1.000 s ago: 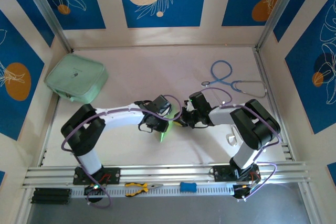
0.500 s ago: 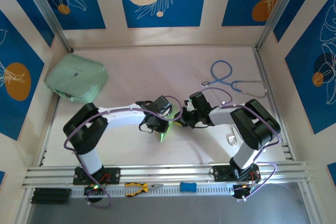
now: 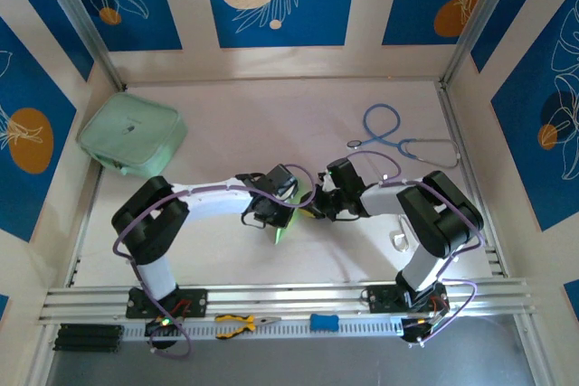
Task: Fold a paper plane with a square sheet of paper (pick it up from the middle)
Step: Move a paper plane to the center of the table.
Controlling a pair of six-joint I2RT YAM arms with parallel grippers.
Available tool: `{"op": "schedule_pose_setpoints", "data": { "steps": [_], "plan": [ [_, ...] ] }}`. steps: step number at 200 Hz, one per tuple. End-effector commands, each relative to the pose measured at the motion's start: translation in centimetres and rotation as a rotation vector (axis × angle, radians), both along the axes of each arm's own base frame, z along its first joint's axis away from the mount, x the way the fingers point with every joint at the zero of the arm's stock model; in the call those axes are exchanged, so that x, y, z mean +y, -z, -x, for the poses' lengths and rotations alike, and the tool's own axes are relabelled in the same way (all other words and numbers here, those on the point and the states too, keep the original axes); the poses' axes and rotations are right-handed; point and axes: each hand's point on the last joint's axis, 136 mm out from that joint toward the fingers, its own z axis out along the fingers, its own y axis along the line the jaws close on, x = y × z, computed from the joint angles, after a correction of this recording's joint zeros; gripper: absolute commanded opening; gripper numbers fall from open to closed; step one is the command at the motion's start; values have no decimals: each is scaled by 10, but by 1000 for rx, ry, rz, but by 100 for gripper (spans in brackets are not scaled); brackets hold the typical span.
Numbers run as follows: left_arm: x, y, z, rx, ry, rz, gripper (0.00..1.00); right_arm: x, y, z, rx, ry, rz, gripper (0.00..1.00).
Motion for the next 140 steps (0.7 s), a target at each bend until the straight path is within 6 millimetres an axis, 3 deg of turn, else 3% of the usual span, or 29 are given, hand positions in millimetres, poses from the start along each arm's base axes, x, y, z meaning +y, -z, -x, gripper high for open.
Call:
{"op": "schedule_pose_setpoints", "data": {
  "steps": [1, 38, 83, 140],
  "plan": [
    [8, -7, -7, -36, -51, -55, 8, -5, -6, 6, -12, -17, -2, 20],
    [30, -12, -16, -91, -130, -148, 6, -26, -22, 7, -61, 15, 62, 33],
    [33, -5, -18, -64, -169, -192, 9, -41, -33, 15, -81, 47, 76, 35],
    [30, 1, -16, -36, -182, -187, 16, -43, -37, 21, -87, 52, 69, 36]
  ]
}}
